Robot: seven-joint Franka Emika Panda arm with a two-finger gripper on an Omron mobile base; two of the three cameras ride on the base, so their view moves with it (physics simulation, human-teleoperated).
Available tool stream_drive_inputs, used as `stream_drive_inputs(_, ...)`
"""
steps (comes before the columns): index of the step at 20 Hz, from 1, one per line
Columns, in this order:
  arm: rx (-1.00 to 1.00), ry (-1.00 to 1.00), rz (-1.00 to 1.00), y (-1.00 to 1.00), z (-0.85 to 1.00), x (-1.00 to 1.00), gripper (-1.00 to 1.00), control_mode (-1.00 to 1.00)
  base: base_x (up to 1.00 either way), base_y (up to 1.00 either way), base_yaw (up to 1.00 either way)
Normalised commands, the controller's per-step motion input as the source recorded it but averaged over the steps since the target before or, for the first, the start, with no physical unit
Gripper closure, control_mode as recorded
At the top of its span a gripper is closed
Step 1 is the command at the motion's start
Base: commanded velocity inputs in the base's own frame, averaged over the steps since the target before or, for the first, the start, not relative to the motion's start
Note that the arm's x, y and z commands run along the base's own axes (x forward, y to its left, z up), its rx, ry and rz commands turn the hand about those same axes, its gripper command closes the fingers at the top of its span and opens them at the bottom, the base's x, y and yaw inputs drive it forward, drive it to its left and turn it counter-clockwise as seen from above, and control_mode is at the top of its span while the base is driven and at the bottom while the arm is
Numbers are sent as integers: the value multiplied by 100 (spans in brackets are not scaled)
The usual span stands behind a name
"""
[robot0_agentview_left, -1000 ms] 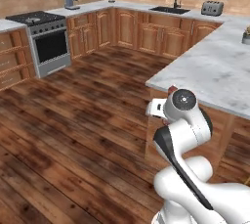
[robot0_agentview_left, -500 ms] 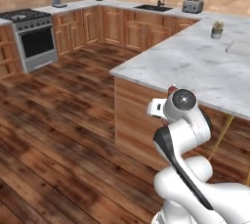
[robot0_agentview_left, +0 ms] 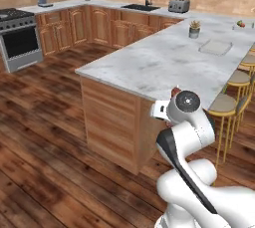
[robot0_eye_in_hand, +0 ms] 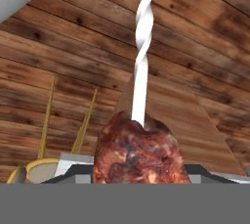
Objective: Place the cold items (peach and lemon wedge) from the fridge in one tupperware on the dining counter. Place the warm items (kebab skewer and hot dog) in the stove area in another tupperware.
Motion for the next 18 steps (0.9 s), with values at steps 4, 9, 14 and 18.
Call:
stream_drive_inputs(4, 0, 0, 0, 0, 0, 0, 100, 100, -19, -100, 0)
stream_drive_inputs(9, 0, 0, 0, 0, 0, 0, 100, 100, -32, -100, 0)
stream_drive_inputs(14, 0, 0, 0, 0, 0, 0, 100, 100, -41, -100, 0)
stream_drive_inputs(18, 0, 0, 0, 0, 0, 0, 100, 100, 4, -100, 1)
